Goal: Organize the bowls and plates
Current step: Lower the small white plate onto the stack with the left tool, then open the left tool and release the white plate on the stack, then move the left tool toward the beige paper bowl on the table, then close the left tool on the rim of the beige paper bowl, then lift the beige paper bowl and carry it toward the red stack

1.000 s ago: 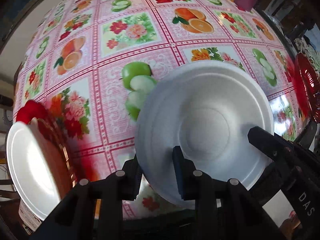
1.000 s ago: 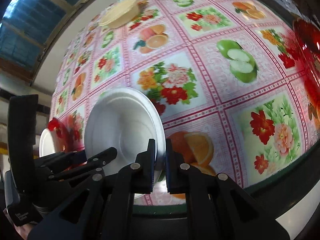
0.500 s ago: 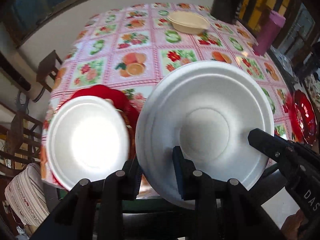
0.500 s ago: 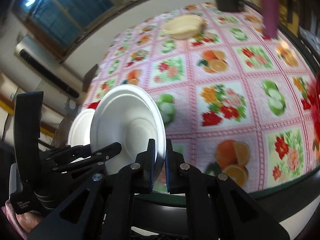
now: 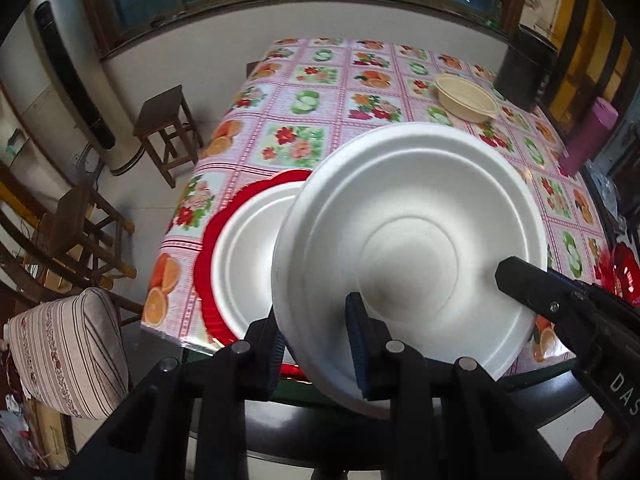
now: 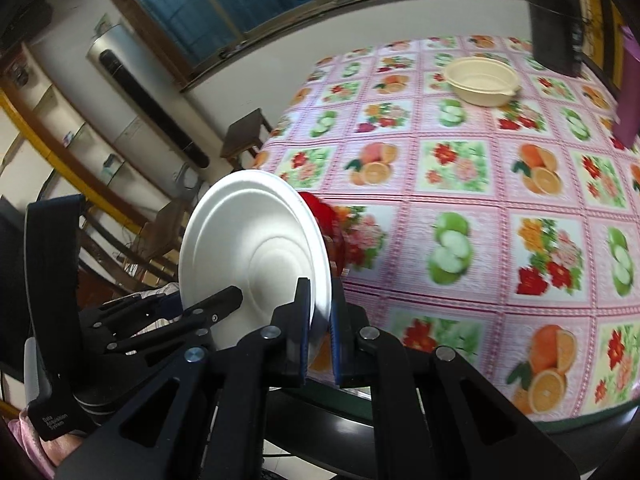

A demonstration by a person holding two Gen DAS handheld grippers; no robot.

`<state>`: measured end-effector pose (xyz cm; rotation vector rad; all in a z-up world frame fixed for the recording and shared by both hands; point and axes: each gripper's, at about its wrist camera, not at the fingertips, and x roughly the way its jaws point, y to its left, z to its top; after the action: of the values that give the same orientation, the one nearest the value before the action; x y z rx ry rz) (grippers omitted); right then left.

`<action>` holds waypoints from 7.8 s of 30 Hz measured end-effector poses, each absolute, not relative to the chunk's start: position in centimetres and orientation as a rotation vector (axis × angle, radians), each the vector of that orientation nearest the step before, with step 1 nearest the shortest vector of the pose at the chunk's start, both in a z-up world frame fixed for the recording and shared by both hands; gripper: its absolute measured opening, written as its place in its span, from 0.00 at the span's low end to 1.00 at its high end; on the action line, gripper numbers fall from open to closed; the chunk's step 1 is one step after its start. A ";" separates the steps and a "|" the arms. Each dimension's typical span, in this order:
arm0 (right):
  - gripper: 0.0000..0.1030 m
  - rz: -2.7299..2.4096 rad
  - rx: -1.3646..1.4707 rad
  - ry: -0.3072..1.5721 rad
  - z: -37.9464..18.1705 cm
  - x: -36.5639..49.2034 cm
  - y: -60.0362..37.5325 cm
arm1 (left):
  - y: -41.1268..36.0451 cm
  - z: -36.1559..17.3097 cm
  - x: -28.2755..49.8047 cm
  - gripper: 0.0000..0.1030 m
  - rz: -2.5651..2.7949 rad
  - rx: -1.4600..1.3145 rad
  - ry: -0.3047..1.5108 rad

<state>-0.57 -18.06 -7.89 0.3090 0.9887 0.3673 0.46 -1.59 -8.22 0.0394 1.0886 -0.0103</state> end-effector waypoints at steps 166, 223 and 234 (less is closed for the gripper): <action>0.47 -0.037 0.495 1.161 -17.4 34.9 -45.9 | -25.1 -16.2 39.5 0.75 0.070 -0.038 1.329; 0.10 -0.019 0.529 0.937 -6.4 4.2 -34.6 | -17.7 -6.1 9.0 0.21 -0.255 0.131 1.027; 0.10 0.126 0.467 0.911 -3.7 2.4 -27.2 | -9.6 -4.1 5.4 0.21 -0.158 0.060 0.955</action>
<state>2.39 -27.18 -3.74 0.4673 0.9113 0.1261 5.45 -9.61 -4.13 0.0597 0.9547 -0.1580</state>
